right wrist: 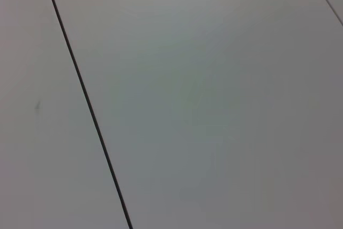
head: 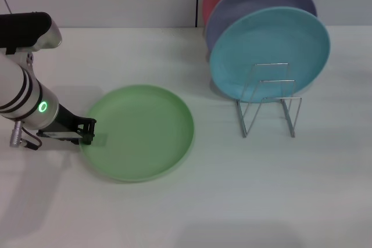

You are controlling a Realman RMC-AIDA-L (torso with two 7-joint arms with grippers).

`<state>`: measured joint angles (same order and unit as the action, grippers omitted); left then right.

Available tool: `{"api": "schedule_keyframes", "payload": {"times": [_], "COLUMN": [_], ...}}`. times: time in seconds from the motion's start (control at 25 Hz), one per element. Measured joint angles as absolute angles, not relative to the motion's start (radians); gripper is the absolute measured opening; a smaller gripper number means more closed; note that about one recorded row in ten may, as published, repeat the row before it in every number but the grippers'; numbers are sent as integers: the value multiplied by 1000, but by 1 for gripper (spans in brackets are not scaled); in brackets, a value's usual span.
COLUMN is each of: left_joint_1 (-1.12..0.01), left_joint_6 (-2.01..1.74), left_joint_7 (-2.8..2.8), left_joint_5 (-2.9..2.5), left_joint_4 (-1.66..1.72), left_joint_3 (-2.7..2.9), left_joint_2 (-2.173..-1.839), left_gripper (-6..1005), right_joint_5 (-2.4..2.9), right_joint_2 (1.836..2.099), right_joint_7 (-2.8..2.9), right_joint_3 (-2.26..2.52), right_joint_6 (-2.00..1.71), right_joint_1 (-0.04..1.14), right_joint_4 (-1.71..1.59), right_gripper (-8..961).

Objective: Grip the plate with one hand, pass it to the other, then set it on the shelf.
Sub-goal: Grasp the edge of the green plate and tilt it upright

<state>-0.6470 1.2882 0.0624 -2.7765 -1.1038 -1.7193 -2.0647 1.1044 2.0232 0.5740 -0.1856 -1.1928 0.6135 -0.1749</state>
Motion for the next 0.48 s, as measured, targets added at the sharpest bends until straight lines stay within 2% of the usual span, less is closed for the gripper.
{"api": "schedule_keyframes", "payload": {"times": [0.12, 0.48], "left_joint_1": [-647, -647], "left_joint_6": [1288, 1289], "left_joint_7": [63, 52], "left_joint_5": [-2776, -2772], "left_joint_4": [-1103, -1103], "left_joint_3": [-1720, -1719], "left_joint_2": [-2065, -2065], "left_gripper": [177, 123], "right_joint_5": [1104, 1104], "right_joint_2": [2023, 2024], "right_joint_7": [575, 581], "right_joint_3": [-185, -164], "right_joint_6": [-1193, -1194], "right_joint_1": [613, 611], "right_joint_4": [-175, -175], "right_gripper": [698, 698]}}
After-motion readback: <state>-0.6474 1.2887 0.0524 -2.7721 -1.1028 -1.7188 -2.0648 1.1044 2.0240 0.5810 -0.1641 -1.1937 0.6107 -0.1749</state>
